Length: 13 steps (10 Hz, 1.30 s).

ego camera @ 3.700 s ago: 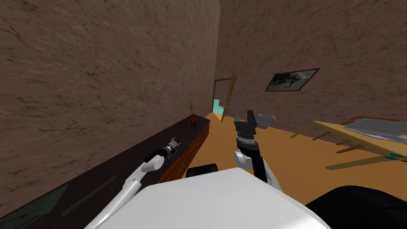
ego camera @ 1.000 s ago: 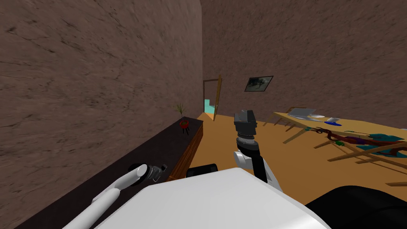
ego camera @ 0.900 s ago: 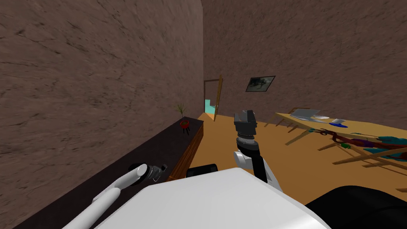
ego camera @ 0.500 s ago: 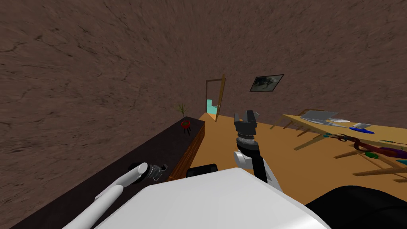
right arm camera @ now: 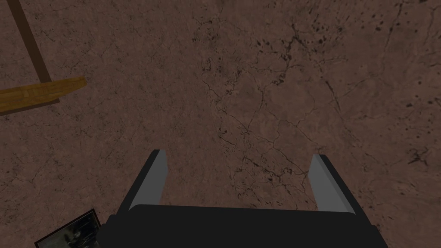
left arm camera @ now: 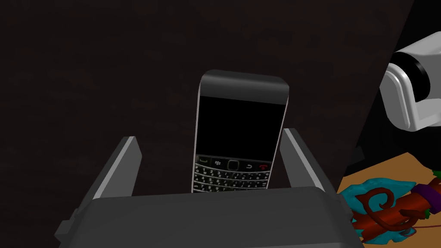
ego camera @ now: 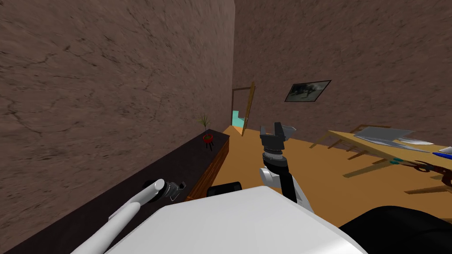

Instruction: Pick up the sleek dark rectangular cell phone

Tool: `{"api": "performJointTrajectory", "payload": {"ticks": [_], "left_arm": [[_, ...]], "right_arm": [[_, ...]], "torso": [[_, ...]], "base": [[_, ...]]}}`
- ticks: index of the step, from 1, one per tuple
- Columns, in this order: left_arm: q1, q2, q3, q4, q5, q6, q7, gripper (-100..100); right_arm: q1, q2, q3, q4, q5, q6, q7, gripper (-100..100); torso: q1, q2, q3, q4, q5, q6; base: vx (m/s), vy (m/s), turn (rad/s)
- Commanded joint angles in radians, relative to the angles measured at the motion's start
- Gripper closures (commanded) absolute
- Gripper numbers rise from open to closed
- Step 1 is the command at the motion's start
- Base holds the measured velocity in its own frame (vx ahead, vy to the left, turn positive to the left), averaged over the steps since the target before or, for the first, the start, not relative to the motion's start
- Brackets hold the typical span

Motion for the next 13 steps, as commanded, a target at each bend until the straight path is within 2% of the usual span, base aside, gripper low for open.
{"api": "performJointTrajectory", "payload": {"ticks": [1, 2, 3, 4, 5, 6, 7, 8, 9, 10, 11, 12, 13], "left_arm": [[-0.022, -0.02, 0.032, 0.043, -0.009, 0.011, -0.05, -100], [-0.022, -0.02, 0.032, 0.043, -0.009, 0.011, -0.08, -100], [-0.042, -0.038, 0.059, 0.084, -0.016, 0.02, -0.109, -100], [-0.042, -0.038, 0.059, 0.084, -0.016, 0.02, -0.136, -100], [-0.042, -0.038, 0.059, 0.084, -0.016, 0.02, -0.144, -100], [-0.063, -0.056, 0.087, 0.125, -0.024, 0.03, -0.184, -100], [-0.063, -0.056, 0.087, 0.125, -0.024, 0.03, -0.204, -100], [-0.083, -0.074, 0.115, 0.165, -0.031, 0.039, -0.238, -100], [-0.083, -0.074, 0.115, 0.165, -0.031, 0.039, -0.265, -100], [-0.104, -0.092, 0.142, 0.206, -0.038, 0.049, -0.298, -100], [-0.104, -0.092, 0.142, 0.206, -0.038, 0.049, -0.324, -100], [-0.101, -0.09, 0.139, 0.202, -0.036, 0.047, -0.305, -100], [-0.101, -0.09, 0.14, 0.204, -0.036, 0.047, -0.313, 100]], "right_arm": [[0.0, 0.0, 0.0, 0.0, 0.0, 0.0, 0.0, 0], [0.0, 0.0, 0.0, 0.0, 0.0, 0.0, 0.0, 0], [0.0, 0.0, 0.0, 0.0, 0.0, 0.0, 0.0, 0], [0.0, 0.0, 0.0, 0.0, 0.0, 0.0, 0.0, 0], [0.0, 0.0, 0.0, 0.0, 0.0, 0.0, 0.0, 0], [0.0, 0.0, 0.0, 0.0, 0.0, 0.0, 0.0, 0], [0.0, 0.0, 0.0, 0.0, 0.0, 0.0, 0.0, 0], [0.0, 0.0, 0.0, 0.0, 0.0, 0.0, 0.0, 0], [0.0, 0.0, 0.0, 0.0, 0.0, 0.0, 0.0, 0], [0.0, 0.0, 0.0, 0.0, 0.0, 0.0, 0.0, 0], [0.0, 0.0, 0.0, 0.0, 0.0, 0.0, 0.0, 0], [0.0, 0.0, 0.0, 0.0, 0.0, 0.0, 0.0, 0], [0.0, 0.0, 0.0, 0.0, 0.0, 0.0, 0.0, 0]], "torso": [[0.0, 0.0, 0.0, 0.0, 0.0, 0.0], [0.0, 0.0, 0.0, 0.0, 0.0, 0.0], [0.0, 0.001, 0.0, 0.0, 0.001, 0.0], [0.0, 0.001, 0.0, 0.0, 0.001, 0.0], [0.001, 0.001, 0.001, 0.0, 0.001, 0.0], [0.002, 0.003, 0.001, 0.0, 0.001, 0.0], [0.001, 0.001, 0.001, 0.0, 0.001, 0.0], [0.001, 0.002, 0.001, 0.0, 0.001, 0.0], [0.0, 0.001, 0.0, 0.0, 0.001, 0.0], [0.001, 0.001, 0.001, 0.0, 0.0, 0.0], [0.0, 0.001, 0.0, 0.0, 0.0, 0.0], [0.001, 0.001, 0.0, 0.0, 0.0, 0.0], [0.002, 0.002, 0.001, 0.0, 0.001, 0.0]], "base": [[0.065, -0.033, 0.181], [0.034, -0.037, 0.102], [0.04, -0.039, 0.129], [0.034, -0.038, 0.115], [0.009, -0.01, 0.02], [0.039, -0.041, 0.128], [0.034, -0.038, 0.116], [0.041, -0.046, 0.14], [0.037, -0.041, 0.124], [0.045, -0.05, 0.153], [0.036, -0.04, 0.123], [0.007, -0.015, 0.023], [0.0, 0.0, 0.0]]}}
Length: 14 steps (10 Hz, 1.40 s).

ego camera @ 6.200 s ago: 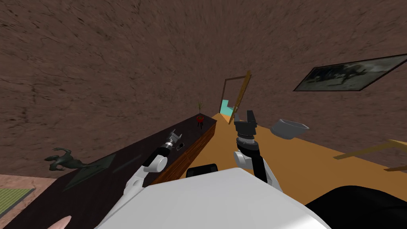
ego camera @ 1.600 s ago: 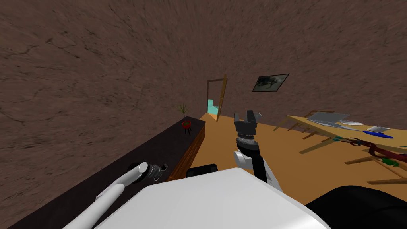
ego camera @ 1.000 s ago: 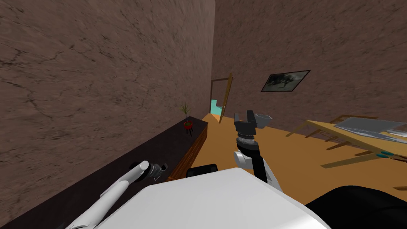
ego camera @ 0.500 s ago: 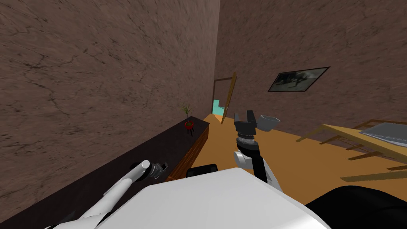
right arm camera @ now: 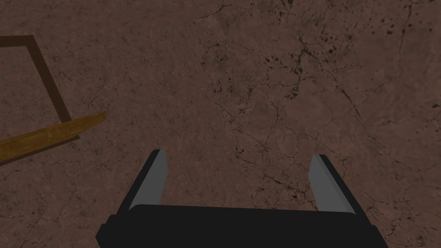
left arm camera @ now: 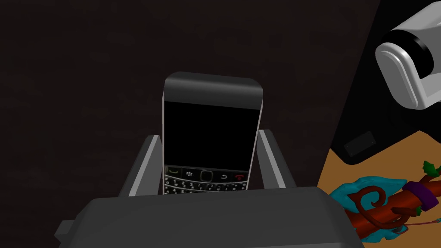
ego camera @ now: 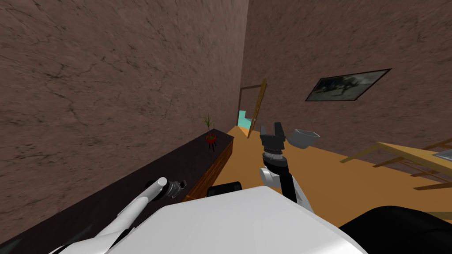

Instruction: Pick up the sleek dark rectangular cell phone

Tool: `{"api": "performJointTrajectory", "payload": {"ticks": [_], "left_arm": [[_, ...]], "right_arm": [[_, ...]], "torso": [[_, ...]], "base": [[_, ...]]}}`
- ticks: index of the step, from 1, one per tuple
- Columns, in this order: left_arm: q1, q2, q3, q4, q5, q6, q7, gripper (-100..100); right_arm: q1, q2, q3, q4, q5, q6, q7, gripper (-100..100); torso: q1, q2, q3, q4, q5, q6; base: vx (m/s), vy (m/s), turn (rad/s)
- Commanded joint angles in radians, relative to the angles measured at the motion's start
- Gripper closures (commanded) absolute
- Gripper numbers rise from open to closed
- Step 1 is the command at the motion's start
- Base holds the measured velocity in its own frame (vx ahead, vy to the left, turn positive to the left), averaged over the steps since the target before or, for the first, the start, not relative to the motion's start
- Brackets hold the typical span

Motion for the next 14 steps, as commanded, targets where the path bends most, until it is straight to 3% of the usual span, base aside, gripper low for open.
{"api": "performJointTrajectory", "payload": {"ticks": [1, 4, 5, 6, 7, 10, 12, 13, 14], "left_arm": [[0.0, 0.0, 0.0, 0.0, 0.0, 0.0, 0.0, 100], [0.001, -0.002, -0.001, 0.0, 0.0, 0.001, -0.001, 100], [0.001, -0.002, -0.001, 0.0, 0.0, 0.001, 0.0, 0], [0.019, 0.014, -0.026, -0.038, 0.005, -0.006, 0.047, 100], [0.019, 0.014, -0.026, -0.038, 0.005, -0.006, 0.047, 100], [0.06, 0.05, -0.081, -0.119, 0.02, -0.025, 0.137, 100], [0.06, 0.05, -0.081, -0.119, 0.02, -0.025, 0.168, 100], [0.081, 0.068, -0.109, -0.16, 0.027, -0.035, 0.208, 100], [0.081, 0.068, -0.109, -0.16, 0.027, -0.035, 0.229, 100]], "right_arm": [[0.0, 0.0, 0.0, 0.0, 0.0, 0.0, 0.0, 0], [0.0, 0.0, 0.0, 0.0, 0.0, 0.0, 0.0, 0], [0.0, 0.0, 0.0, 0.0, 0.0, 0.0, 0.0, 0], [0.0, 0.0, 0.0, 0.0, 0.0, 0.0, 0.0, 0], [0.0, 0.0, 0.0, 0.0, 0.0, 0.0, 0.0, 0], [0.0, 0.0, 0.0, 0.0, 0.0, 0.0, 0.0, 0], [0.0, 0.0, 0.0, 0.0, 0.0, 0.0, 0.0, 0], [0.0, 0.0, 0.0, 0.0, 0.0, 0.0, 0.0, 0], [0.0, 0.0, 0.0, 0.0, 0.0, 0.0, 0.0, 0]], "torso": [[0.0, 0.0, 0.0, 0.0, 0.0, 0.0], [0.001, 0.0, 0.0, 0.001, -0.001, 0.0], [0.001, 0.0, 0.0, 0.001, -0.001, 0.0], [0.001, 0.0, 0.0, 0.001, -0.001, 0.0], [0.004, 0.001, 0.001, 0.001, -0.001, 0.001], [0.004, 0.002, 0.002, 0.001, 0.0, 0.0], [0.004, 0.002, 0.002, 0.001, 0.0, 0.0], [0.002, 0.001, 0.001, 0.001, 0.0, -0.001], [0.003, 0.002, 0.002, 0.001, 0.0, 0.0]], "base": [[0.0, 0.0, 0.0], [0.0, 0.0, 0.0], [0.0, 0.0, 0.0], [-0.022, 0.045, -0.179], [-0.044, 0.049, -0.15], [-0.04, 0.047, -0.154], [-0.02, 0.023, -0.07], [-0.036, 0.024, -0.125], [-0.042, 0.043, -0.08]]}}
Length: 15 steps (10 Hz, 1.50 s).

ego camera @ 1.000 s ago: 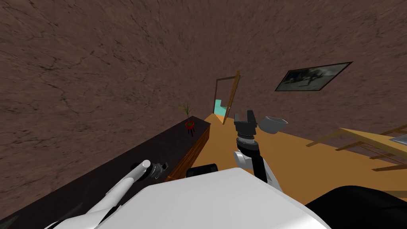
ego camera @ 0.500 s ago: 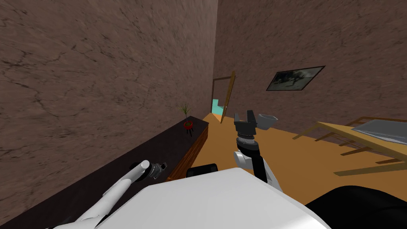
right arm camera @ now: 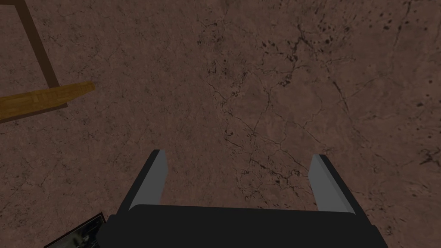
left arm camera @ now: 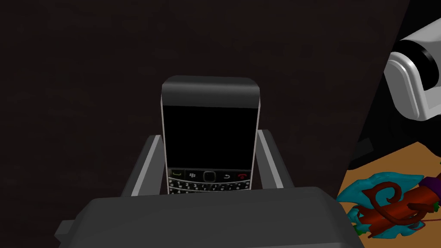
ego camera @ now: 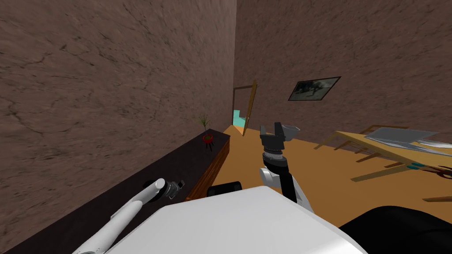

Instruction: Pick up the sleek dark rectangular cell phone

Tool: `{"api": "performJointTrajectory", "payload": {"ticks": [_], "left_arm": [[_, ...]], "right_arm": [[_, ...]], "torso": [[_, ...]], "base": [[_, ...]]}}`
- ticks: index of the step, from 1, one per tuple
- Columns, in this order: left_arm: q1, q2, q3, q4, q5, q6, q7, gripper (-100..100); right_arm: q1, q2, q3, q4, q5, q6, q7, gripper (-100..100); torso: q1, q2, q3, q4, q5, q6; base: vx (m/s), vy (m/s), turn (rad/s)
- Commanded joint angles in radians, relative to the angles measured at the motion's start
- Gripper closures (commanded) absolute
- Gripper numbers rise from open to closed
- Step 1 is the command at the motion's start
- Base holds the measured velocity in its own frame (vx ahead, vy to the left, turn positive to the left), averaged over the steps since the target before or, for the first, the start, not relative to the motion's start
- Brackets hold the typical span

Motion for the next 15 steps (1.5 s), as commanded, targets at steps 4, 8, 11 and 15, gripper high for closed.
{"api": "performJointTrajectory", "payload": {"ticks": [4, 8, 11, 15], "left_arm": [[0.045, 0.038, -0.059, -0.089, 0.014, -0.02, 0.122, 100], [0.087, 0.074, -0.115, -0.171, 0.029, -0.039, 0.231, 100], [0.107, 0.092, -0.142, -0.211, 0.036, -0.049, 0.316, 100], [0.124, 0.107, -0.166, -0.246, 0.042, -0.057, 0.369, 100]], "right_arm": [[0.0, 0.0, 0.0, 0.0, 0.0, 0.0, 0.0, 0], [0.0, 0.0, 0.0, 0.0, 0.0, 0.0, 0.0, 0], [0.0, 0.0, 0.0, 0.0, 0.0, 0.0, 0.0, 0], [0.0, 0.0, 0.0, 0.0, 0.0, 0.0, 0.0, 0]], "torso": [[-0.001, 0.0, 0.0, 0.0, 0.0, -0.001], [0.0, 0.001, 0.0, 0.0, 0.0, 0.0], [0.0, 0.002, 0.001, 0.0, 0.0, 0.001], [-0.001, 0.0, 0.0, 0.0, 0.0, 0.0]], "base": [[-0.042, 0.032, -0.109], [-0.051, 0.031, -0.123], [-0.058, 0.03, -0.125], [-0.032, 0.012, -0.066]]}}
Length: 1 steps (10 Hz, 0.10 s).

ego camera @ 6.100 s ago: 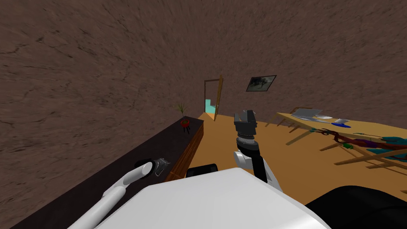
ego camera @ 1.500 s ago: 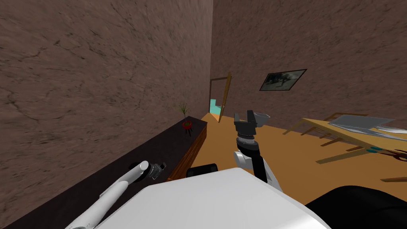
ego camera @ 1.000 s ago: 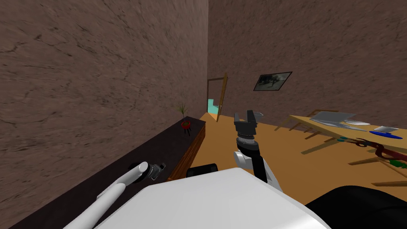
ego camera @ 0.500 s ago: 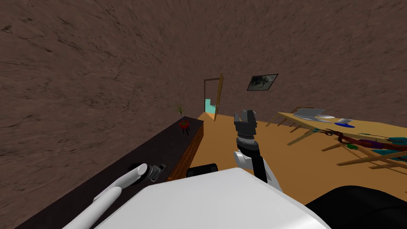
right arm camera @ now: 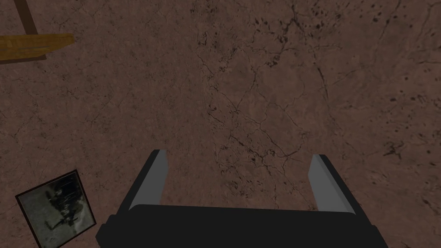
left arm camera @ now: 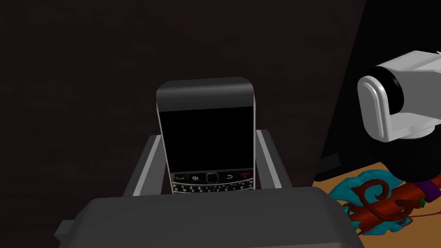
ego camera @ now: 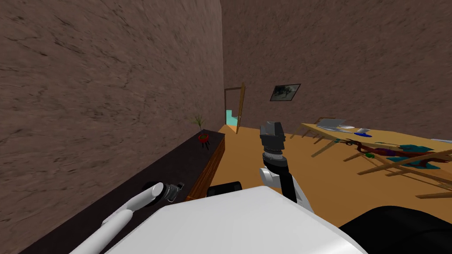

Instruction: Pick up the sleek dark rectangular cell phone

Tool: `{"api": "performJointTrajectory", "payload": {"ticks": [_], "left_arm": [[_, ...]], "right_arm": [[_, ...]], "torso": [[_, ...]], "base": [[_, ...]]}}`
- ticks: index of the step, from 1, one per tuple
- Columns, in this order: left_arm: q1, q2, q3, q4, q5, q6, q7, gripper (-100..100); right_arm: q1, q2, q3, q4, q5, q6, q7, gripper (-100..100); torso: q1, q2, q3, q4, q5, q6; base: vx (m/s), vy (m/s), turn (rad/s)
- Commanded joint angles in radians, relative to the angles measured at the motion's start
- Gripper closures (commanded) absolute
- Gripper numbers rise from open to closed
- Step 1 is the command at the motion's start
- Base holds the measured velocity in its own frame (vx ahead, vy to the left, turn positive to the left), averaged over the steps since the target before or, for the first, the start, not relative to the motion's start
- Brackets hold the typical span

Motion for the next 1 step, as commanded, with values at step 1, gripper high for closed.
{"api": "performJointTrajectory", "payload": {"ticks": [1], "left_arm": [[0.0, 0.0, 0.0, 0.0, 0.0, 0.0, 0.0, 0]], "right_arm": [[0.0, 0.0, 0.0, 0.0, 0.0, 0.0, 0.0, 0]], "torso": [[0.0, 0.0, 0.0, 0.0, 0.0, 0.0]], "base": [[0.0, 0.0, 0.0]]}}
